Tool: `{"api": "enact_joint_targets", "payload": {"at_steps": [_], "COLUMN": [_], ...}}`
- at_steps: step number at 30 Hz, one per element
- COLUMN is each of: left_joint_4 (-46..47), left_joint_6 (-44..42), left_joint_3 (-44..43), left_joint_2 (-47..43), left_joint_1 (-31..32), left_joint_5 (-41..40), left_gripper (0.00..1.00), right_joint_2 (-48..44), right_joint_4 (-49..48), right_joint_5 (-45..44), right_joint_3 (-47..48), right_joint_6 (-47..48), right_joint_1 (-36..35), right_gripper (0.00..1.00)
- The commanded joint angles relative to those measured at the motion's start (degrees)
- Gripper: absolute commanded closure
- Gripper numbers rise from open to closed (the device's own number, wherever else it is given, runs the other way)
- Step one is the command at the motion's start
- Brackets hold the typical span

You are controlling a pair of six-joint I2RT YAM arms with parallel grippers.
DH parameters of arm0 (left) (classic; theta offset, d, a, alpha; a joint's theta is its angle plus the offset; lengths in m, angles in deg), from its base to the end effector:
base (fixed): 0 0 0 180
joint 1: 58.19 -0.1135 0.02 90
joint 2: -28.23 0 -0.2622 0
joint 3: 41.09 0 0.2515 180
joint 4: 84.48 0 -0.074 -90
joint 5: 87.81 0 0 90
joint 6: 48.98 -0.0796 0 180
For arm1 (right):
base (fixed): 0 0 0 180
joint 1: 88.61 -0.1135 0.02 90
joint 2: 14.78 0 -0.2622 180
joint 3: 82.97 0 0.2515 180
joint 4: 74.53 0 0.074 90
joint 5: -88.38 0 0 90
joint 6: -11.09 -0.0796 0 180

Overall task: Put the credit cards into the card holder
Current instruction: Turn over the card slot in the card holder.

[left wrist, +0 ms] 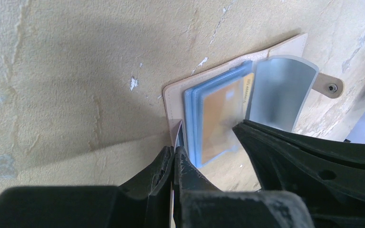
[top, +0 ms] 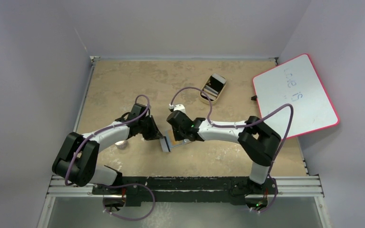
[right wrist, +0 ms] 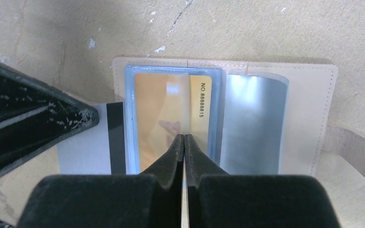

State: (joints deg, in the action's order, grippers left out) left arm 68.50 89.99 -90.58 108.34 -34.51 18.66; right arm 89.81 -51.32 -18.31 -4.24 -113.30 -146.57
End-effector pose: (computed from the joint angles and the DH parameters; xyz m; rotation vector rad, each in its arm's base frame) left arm 0.2399 -0.1299 0.1167 -0.4884 2.7036 -0.7919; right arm 0.2373 0.3361 0.1440 -0.3639 2.3916 0.4050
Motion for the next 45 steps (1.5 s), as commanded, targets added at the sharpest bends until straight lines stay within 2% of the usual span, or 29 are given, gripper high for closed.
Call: {"api": "enact_joint_targets", "payload": {"at_steps": [1, 7, 14, 27, 36, 45], "left_joint_4": [-1.1, -2.4, -3.8, -11.3, 3.0, 12.5], "left_joint_6": [-0.7, -1.0, 0.2, 1.3, 5.3, 8.3], "left_joint_3": [-0.3, -0.7, -1.6, -5.6, -2.1, 0.0], "left_joint_2": [0.2, 0.0, -2.6, -11.5, -9.0, -4.9], "left_joint_1": [0.0, 0.0, 0.1, 0.1, 0.0, 0.0], "left_joint_5": [-3.0, -4.5, -5.3, -9.2, -0.3, 2.8], "left_gripper": [1.0, 1.0, 1.0, 1.0, 1.0, 1.0], "right_joint_2": [-6.8, -12.5, -13.3, -11.6, -10.7, -10.3], "right_joint_4": [-6.8, -18.1, -26.2, -32.8, -33.8, -34.1], "right_joint_5": [3.7, 14.9, 25.4, 33.1, 34.4, 35.1], "right_joint_3": [-4.2, -12.6, -18.3, -22.4, -22.9, -22.7], "right_joint_6": [0.2, -0.6, -2.5, -4.5, -5.0, -5.0], "right_joint_1": [2.1, 8.1, 12.6, 16.9, 17.5, 17.6], "right_gripper": [1.0, 1.0, 1.0, 1.0, 1.0, 1.0]}}
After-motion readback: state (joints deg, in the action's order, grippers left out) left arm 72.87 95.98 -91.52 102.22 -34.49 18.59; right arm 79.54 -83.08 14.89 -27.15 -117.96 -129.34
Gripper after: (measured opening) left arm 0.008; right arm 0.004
